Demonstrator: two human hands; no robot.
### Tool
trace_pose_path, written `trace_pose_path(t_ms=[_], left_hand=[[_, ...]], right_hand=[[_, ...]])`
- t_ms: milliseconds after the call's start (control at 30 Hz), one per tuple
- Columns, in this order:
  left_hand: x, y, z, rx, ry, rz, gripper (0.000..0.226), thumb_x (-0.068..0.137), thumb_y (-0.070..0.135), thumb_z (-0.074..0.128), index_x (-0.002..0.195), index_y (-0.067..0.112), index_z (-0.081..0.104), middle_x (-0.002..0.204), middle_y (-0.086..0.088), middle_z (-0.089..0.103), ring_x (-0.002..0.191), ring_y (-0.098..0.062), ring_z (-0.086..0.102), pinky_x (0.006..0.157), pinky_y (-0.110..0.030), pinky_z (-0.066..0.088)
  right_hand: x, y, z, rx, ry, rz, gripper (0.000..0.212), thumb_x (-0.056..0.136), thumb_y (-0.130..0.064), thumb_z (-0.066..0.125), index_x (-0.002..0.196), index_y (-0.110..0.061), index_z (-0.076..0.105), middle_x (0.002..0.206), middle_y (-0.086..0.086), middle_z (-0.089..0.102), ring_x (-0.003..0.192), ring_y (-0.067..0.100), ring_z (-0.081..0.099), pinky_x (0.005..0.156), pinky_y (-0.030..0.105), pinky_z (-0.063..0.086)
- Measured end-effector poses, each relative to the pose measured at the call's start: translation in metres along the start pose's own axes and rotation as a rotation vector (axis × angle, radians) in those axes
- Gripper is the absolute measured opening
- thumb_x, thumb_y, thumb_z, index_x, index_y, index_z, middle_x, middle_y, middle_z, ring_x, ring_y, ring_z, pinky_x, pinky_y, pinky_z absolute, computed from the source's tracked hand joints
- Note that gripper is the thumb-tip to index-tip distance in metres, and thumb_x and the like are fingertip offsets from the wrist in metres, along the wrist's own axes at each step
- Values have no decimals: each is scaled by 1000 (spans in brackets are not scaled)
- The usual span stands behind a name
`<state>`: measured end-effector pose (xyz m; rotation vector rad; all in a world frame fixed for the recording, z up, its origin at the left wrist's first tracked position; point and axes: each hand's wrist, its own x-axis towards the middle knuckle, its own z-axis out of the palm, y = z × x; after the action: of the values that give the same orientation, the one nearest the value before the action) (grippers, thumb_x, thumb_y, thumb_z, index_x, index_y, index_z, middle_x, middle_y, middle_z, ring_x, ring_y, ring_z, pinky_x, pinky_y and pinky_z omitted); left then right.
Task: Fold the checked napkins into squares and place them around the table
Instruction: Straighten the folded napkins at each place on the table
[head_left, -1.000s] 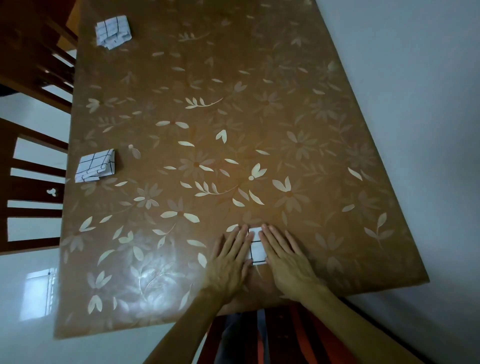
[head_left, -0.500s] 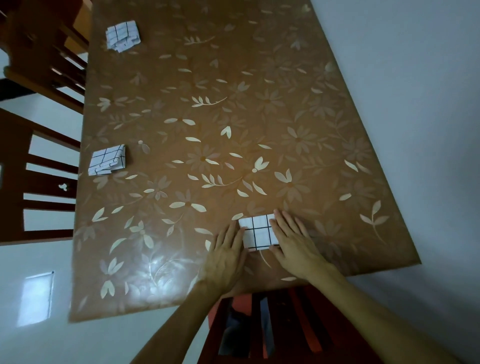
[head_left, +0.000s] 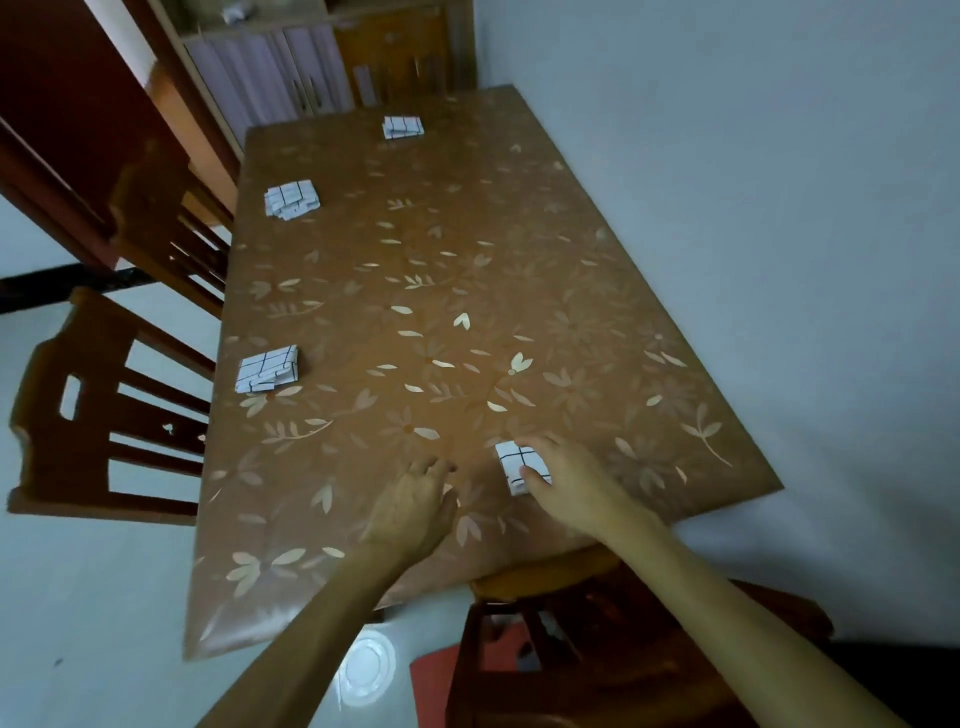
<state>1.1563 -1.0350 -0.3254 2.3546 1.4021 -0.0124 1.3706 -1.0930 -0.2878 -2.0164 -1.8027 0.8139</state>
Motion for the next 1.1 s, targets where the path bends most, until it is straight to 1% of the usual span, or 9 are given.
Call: trace_pose_path(t_ms=[133, 200, 333, 467, 600, 667, 800, 967, 1100], left_hand=[[-42, -12, -25, -16, 36, 37, 33, 100, 25, 51, 133, 19, 56, 139, -3, 54, 110, -25, 62, 90, -37, 50], [-63, -15, -36, -20, 39, 67, 32, 101, 25, 51, 132, 18, 57, 137, -3, 56, 105, -24, 63, 88, -37, 50], [-102, -14, -57, -14, 36, 110, 32, 101, 29, 52, 132, 19, 57, 134, -3, 58, 102, -21, 63, 85, -35, 51], [-132, -2, -68, -10, 40, 145, 33, 101, 30, 52, 132, 19, 57, 129, -5, 62, 101, -22, 64, 80, -33, 48], [-158, 13, -70, 28, 67, 155, 32, 101, 33, 51, 131, 24, 56, 120, -6, 65, 102, -24, 63, 75, -30, 39], [-169, 18, -69, 39, 84, 152, 33, 101, 33, 50, 132, 25, 56, 121, -5, 64, 107, -24, 62, 77, -30, 35], [-186, 22, -56, -19, 36, 157, 32, 99, 31, 52, 130, 23, 58, 131, -4, 61, 113, -24, 61, 91, -35, 47], [-190, 27, -40, 11, -46, 186, 33, 99, 32, 52, 130, 22, 58, 134, -5, 60, 117, -24, 60, 94, -35, 48], [-160, 31, -36, 5, -81, 217, 33, 100, 32, 51, 131, 24, 57, 138, -3, 57, 121, -24, 58, 97, -37, 48]], right_hand=[[-40, -35, 0, 1, 86, 6, 39, 98, -23, 56, 137, -17, 56, 134, 2, 59, 122, 23, 55, 99, 36, 46], [-62, -50, 0, 21, 132, 3, 38, 97, -21, 58, 134, -16, 58, 133, 2, 60, 122, 22, 55, 99, 33, 45], [-108, -73, 2, 29, 192, 3, 37, 97, -22, 59, 134, -17, 59, 135, 0, 61, 123, 20, 56, 94, 24, 40], [-144, -84, 3, 2, 199, 11, 42, 97, -25, 59, 137, -17, 57, 136, 1, 61, 123, 20, 57, 99, 25, 40], [-166, -84, 2, -5, 225, 28, 42, 95, -25, 60, 136, -17, 58, 131, 2, 64, 113, 22, 61, 97, 27, 43], [-178, -84, 3, 6, 225, 23, 41, 95, -24, 59, 136, -15, 59, 132, 3, 64, 118, 20, 59, 100, 27, 43], [-201, -82, 9, 49, 218, 9, 39, 95, -21, 61, 133, -12, 60, 132, 4, 64, 124, 20, 57, 103, 28, 43], [-219, -76, 25, 91, 231, 71, 34, 96, -19, 60, 129, -13, 61, 129, 5, 64, 120, 21, 60, 101, 33, 48], [-214, -69, 31, 95, 203, 145, 41, 97, -23, 59, 137, -14, 57, 137, 3, 61, 126, 18, 57, 106, 34, 46]])
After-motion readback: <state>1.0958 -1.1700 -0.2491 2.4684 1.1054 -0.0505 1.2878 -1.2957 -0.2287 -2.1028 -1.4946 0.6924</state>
